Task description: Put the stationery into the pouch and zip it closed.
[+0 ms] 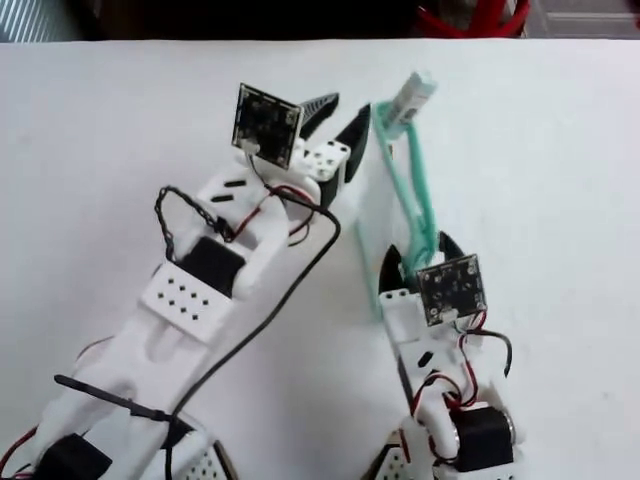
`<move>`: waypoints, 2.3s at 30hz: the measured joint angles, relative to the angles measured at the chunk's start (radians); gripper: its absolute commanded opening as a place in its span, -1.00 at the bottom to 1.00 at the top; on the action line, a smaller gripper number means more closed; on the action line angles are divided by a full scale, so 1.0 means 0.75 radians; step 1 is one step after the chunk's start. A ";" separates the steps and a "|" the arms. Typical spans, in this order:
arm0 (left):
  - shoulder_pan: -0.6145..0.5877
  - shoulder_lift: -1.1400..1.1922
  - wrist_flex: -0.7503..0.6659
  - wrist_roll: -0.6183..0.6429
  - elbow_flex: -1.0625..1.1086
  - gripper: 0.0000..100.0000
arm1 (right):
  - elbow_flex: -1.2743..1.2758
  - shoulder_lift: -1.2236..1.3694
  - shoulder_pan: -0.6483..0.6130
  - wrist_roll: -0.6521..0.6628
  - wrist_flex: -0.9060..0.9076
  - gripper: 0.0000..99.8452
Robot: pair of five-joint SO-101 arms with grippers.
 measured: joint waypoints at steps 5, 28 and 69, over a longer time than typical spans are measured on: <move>0.000 0.000 0.000 0.000 0.000 -0.72 | -0.002 -0.012 0.057 -0.057 -0.031 -0.56; -0.035 0.000 -0.012 0.000 -0.006 -0.72 | 0.029 -0.010 0.020 -0.012 -0.096 -0.98; -0.587 0.000 1.099 -0.018 -0.231 -0.60 | 0.080 -0.016 0.008 0.059 -0.121 -0.96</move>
